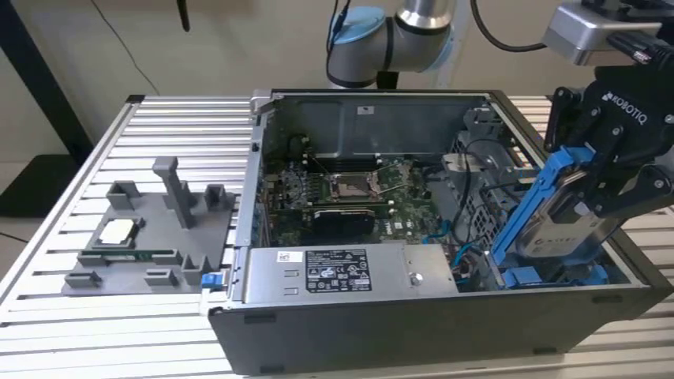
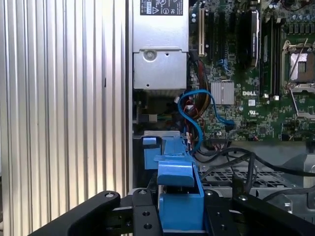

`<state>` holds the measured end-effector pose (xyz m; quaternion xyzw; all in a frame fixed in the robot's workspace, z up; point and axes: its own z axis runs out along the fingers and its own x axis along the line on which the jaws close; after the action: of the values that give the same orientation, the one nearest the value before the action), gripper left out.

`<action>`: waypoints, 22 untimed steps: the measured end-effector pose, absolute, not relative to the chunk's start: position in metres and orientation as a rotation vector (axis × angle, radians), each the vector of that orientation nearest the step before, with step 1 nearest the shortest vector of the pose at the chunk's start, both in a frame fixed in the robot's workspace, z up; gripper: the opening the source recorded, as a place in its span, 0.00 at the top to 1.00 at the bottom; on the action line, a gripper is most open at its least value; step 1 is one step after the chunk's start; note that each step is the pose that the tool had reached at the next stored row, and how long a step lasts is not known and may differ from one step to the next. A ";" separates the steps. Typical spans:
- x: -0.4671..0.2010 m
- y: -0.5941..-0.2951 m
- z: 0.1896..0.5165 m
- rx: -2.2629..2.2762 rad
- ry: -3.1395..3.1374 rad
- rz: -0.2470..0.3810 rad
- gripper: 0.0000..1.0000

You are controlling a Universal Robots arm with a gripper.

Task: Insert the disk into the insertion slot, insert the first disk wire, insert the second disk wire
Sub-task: 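Insert the disk into the insertion slot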

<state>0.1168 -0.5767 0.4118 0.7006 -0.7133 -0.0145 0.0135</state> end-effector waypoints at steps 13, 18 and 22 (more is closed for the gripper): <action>0.122 -0.577 0.396 2.191 -2.231 -0.066 0.67; 0.122 -0.577 0.387 2.191 -2.231 -0.066 0.67; 0.122 -0.577 0.382 2.191 -2.231 -0.066 0.67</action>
<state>0.1220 -0.5767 0.3817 0.7006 -0.7132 -0.0211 0.0070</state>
